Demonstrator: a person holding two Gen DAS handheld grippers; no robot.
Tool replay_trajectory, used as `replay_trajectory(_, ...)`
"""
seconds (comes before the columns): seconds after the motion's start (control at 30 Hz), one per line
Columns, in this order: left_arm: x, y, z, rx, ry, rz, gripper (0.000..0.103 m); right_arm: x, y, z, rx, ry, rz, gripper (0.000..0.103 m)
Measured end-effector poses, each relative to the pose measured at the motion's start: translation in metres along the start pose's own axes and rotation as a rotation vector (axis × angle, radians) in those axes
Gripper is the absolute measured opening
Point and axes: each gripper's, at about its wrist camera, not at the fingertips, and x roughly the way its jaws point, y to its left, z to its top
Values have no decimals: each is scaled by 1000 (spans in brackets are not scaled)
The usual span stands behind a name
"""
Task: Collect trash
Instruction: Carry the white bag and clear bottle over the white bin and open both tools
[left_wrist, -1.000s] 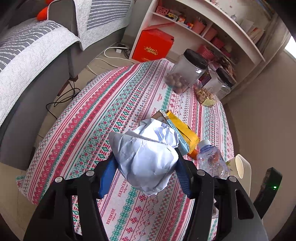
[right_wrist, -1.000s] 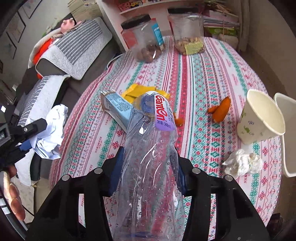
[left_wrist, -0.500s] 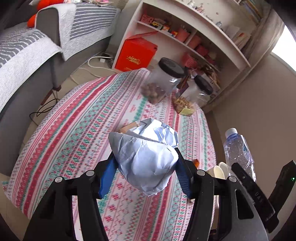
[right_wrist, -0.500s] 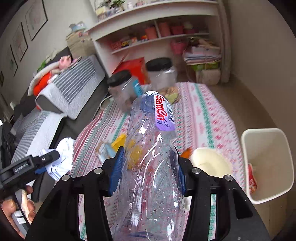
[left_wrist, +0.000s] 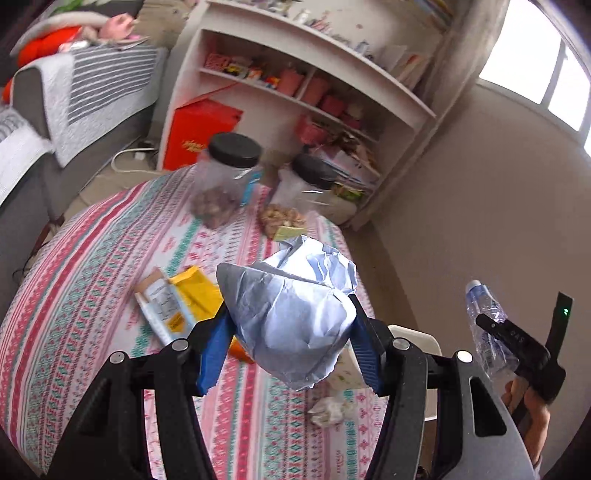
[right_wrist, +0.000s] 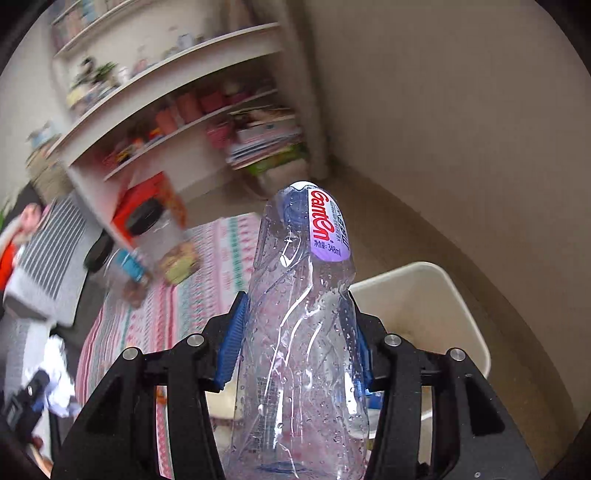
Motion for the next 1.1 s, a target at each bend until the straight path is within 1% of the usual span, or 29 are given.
replay_trajectory(0.03,1,-10,0,17,-5,-12,58,-1,-7,4,15,4,-2,69)
replay_trajectory(0.1,2,-29,-1,48,-13,-32,58,-8,-28,13,92,-23,4,80)
replay_trajectory(0.13,3,-42,-2,67,-16,-49,58,-13,-36,16,119,-37,14,84)
replay_trajectory(0.23,14,-78,-3,106,2,-97,58,-28,-60,27,194,-91,22,90)
replay_trajectory(0.37,36,-135,-9,171,40,-153,58,-43,-86,36,282,-153,16,92)
replay_trajectory(0.4,46,-153,-12,190,60,-168,58,-46,-92,36,301,-163,18,92)
replay_trajectory(0.53,78,-204,-32,241,122,-199,58,-53,-117,41,392,-197,31,92)
replay_trajectory(0.67,107,-240,-50,286,169,-199,59,-58,-131,44,438,-211,28,92)
replay_trajectory(0.7,117,-249,-55,295,191,-198,59,-58,-133,44,441,-213,28,92)
replay_trajectory(0.8,138,-264,-65,292,253,-188,65,-66,-135,43,421,-225,11,92)
replay_trajectory(0.87,143,-267,-68,288,277,-190,67,-70,-134,45,404,-240,-6,92)
replay_trajectory(0.9,142,-267,-68,288,278,-189,71,-72,-132,45,391,-248,-17,92)
replay_trajectory(0.93,139,-268,-69,293,271,-189,73,-72,-131,45,382,-250,-22,92)
replay_trajectory(1.0,130,-268,-71,326,248,-174,74,-71,-126,45,365,-250,-26,93)
replay_trajectory(1.1,113,-258,-67,393,189,-99,76,-66,-111,45,325,-236,-15,93)
